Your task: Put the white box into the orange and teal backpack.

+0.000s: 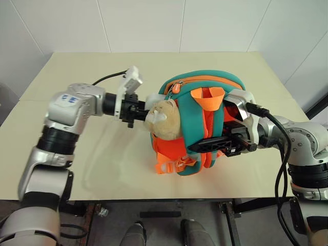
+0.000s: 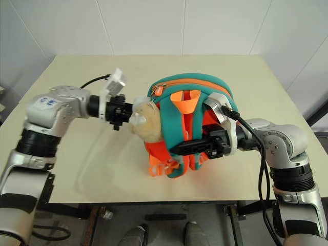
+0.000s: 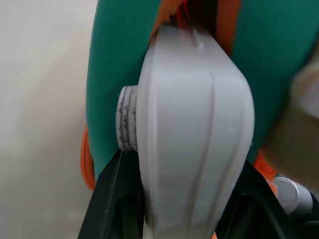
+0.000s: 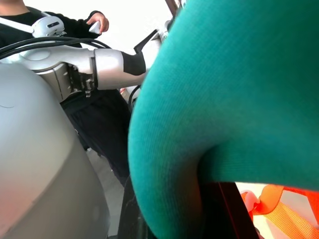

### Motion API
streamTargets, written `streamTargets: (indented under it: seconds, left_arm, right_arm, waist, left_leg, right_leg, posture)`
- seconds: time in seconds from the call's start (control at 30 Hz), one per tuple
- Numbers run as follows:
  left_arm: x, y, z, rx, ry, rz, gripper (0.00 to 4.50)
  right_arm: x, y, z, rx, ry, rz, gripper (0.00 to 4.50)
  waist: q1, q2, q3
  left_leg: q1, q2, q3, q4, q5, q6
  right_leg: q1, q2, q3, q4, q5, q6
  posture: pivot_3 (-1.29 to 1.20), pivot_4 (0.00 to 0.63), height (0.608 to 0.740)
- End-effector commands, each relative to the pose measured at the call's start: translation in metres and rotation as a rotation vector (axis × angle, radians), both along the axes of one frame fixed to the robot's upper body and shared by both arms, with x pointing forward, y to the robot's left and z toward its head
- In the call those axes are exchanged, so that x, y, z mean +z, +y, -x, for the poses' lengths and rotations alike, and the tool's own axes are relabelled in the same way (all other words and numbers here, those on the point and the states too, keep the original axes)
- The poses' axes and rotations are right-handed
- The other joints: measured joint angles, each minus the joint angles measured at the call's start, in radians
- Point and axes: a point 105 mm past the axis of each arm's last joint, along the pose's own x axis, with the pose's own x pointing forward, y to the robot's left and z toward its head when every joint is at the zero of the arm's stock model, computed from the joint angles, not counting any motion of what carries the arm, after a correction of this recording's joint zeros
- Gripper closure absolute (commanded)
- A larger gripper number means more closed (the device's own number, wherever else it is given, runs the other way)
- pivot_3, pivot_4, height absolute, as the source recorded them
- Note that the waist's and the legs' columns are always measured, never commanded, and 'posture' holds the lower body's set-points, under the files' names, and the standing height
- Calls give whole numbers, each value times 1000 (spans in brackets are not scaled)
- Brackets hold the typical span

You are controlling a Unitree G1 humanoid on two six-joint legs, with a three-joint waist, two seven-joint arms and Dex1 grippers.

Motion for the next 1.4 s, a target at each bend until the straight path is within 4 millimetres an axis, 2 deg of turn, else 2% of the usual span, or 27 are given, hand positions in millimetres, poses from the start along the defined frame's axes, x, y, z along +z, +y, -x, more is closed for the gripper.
streamTargets:
  seconds: [0.03, 0.1, 0.2, 0.27, 0.3, 0.43, 0.57, 0.8, 0.9, 1.07, 1.23, 1.33, 1.4]
  left_arm:
    - [2, -14, -6, -36, -32, 2, 3251]
    - [-3, -18, -10, -37, -41, -11, 3251]
    - [-1, -27, -15, -29, -55, 33, 3251]
    - [-1, -27, -12, -47, -76, 15, 3251]
    - [0, -26, -10, -55, -95, 11, 2518]
    - [4, -16, 0, -88, -136, 0, 1344]
    - [11, 11, 5, -97, -206, -6, 167]
    - [6, 62, 12, -79, -265, -104, 167]
    - [8, 73, 27, -92, -252, -99, 167]
    - [15, 59, 48, -141, -288, -21, 167]
    - [26, 44, 54, -128, -333, 69, 167]
    - [21, 33, 52, -112, -358, 84, 167]
    - [23, 20, 54, -132, -352, 163, 167]
  right_arm:
    - [8, 3, 8, 16, -54, -34, 4485]
    - [8, 4, 9, 11, -57, -37, 4485]
    - [7, 3, 10, -4, -58, -42, 4485]
    - [6, 3, 10, -14, -57, -44, 4485]
    - [6, 2, 10, -19, -56, -44, 4500]
    - [4, 1, 9, -33, -55, -44, 4500]
    - [3, 0, 5, -47, -54, -40, 4500]
    - [0, -1, -2, -63, -52, -37, 4500]
    - [-3, -3, -6, -71, -48, -30, 4500]
    - [-4, -4, -9, -67, -49, -27, 4500]
    - [-6, -3, -11, -68, -47, -28, 4500]
    - [-7, -2, -10, -53, -49, -22, 4500]
    - [-9, -1, -8, -44, -53, -19, 4500]
  waist:
    - [2, 0, 0]
    - [4, 0, 0]
    - [5, 0, 0]
    - [5, 0, 0]
    - [5, 0, 0]
    - [0, 0, 0]
    - [-3, 0, 0]
    - [2, 0, 0]
    - [1, 0, 0]
    - [5, 0, 0]
    - [4, 0, 0]
    - [1, 0, 0]
    - [3, 0, 0]
  left_leg:
    - [0, 0, 0, 0, 0, 0]
    - [0, 0, 0, 1, 0, 0]
    - [0, 0, 0, 2, 0, 0]
    - [0, 0, 0, 2, 0, 0]
    - [0, -1, -1, 3, 0, 0]
    - [0, 0, -1, 2, 0, 0]
    - [0, 0, -1, 2, 0, 0]
    - [0, 0, 0, 2, 0, 0]
    - [0, 0, 0, 2, 0, 0]
    - [0, 0, -1, 2, 0, 0]
    - [0, 0, -1, 4, 0, 0]
    - [1, 0, -1, 5, 0, 0]
    - [1, 0, -1, 5, 0, 0]
  right_leg:
    - [0, 0, 0, 0, 0, 0]
    - [0, 0, 0, 0, 0, 0]
    - [1, 0, 0, 0, 0, 0]
    - [1, 0, 0, 0, 0, 1]
    - [2, 0, 0, 0, 0, 1]
    - [1, 0, 0, 0, 1, 1]
    - [1, 0, 0, 1, 0, 1]
    - [1, 0, 0, 1, 0, 0]
    - [1, 0, 0, 1, 0, 0]
    - [1, 0, 0, 1, 0, 0]
    - [2, 0, 0, 1, 0, 0]
    - [2, 0, 0, 2, 0, 0]
    - [2, 0, 0, 2, 0, 0]
  posture:
    - [0, 150, 740]
    - [0, 150, 740]
    - [0, 150, 740]
    - [0, 150, 740]
    - [0, 150, 740]
    - [0, 150, 740]
    - [0, 150, 740]
    - [0, 150, 740]
    - [0, 150, 740]
    - [0, 150, 740]
    - [0, 150, 740]
    - [0, 150, 740]
    - [0, 150, 740]
